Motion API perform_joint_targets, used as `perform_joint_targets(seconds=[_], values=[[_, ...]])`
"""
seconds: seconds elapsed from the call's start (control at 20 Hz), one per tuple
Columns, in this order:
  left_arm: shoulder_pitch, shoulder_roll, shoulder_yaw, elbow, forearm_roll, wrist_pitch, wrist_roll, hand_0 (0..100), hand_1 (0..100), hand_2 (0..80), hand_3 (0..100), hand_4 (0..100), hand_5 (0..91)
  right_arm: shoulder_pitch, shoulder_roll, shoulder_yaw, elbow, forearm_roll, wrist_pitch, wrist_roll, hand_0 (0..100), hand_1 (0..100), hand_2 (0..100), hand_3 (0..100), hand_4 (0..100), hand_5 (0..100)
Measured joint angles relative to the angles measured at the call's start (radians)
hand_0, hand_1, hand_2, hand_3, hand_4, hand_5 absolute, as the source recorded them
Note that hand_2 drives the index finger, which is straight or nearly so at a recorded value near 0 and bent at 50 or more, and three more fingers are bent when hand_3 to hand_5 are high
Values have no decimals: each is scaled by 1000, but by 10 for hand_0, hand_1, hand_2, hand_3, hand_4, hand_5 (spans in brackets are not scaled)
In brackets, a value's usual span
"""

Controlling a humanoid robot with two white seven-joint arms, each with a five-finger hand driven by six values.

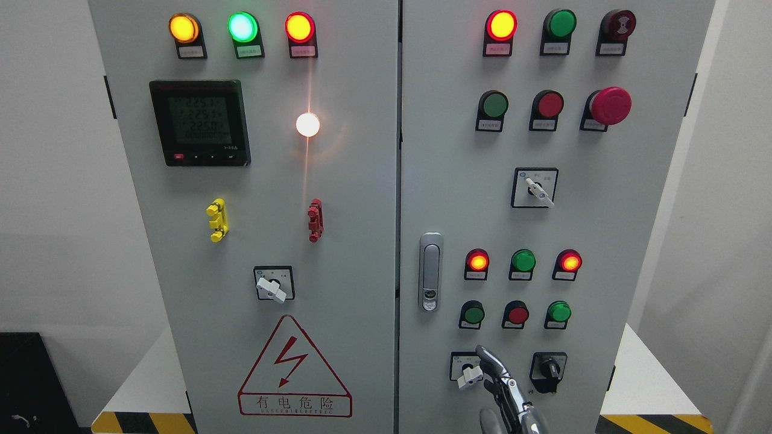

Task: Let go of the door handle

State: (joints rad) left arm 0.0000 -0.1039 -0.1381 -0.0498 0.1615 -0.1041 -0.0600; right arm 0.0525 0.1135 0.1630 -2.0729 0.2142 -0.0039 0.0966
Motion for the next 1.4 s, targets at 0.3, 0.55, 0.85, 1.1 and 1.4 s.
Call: perform_joint_targets(seconds=[0.3, 0.55, 0.85, 1.1, 1.4], values=[[0, 0, 0, 0, 0, 0, 0, 120, 556, 0, 0, 0, 0, -35, 0, 4, 5, 149, 1, -70, 475, 322, 0, 878, 969, 1000], [0, 0, 0, 0, 0, 0, 0, 120, 556, 0, 0, 0, 0, -49, 0, 19, 16, 291, 3, -120, 476, 316, 0, 961, 1000, 1000], [0, 0, 0, 0, 0, 0, 0, 120, 556, 0, 0, 0, 0, -103, 0, 34, 53, 481, -1, -181, 465, 308, 0, 1000, 1000, 1000], [0, 0, 0, 0, 0, 0, 0, 120, 556, 0, 0, 0, 0, -131, 0, 44, 85, 621, -7, -206, 460, 309, 0, 1000, 1000, 1000], [0, 0, 0, 0, 0, 0, 0, 120, 556, 0, 0, 0, 0, -165, 0, 53, 130, 771, -9, -245, 455, 315, 0, 1000, 1000, 1000]])
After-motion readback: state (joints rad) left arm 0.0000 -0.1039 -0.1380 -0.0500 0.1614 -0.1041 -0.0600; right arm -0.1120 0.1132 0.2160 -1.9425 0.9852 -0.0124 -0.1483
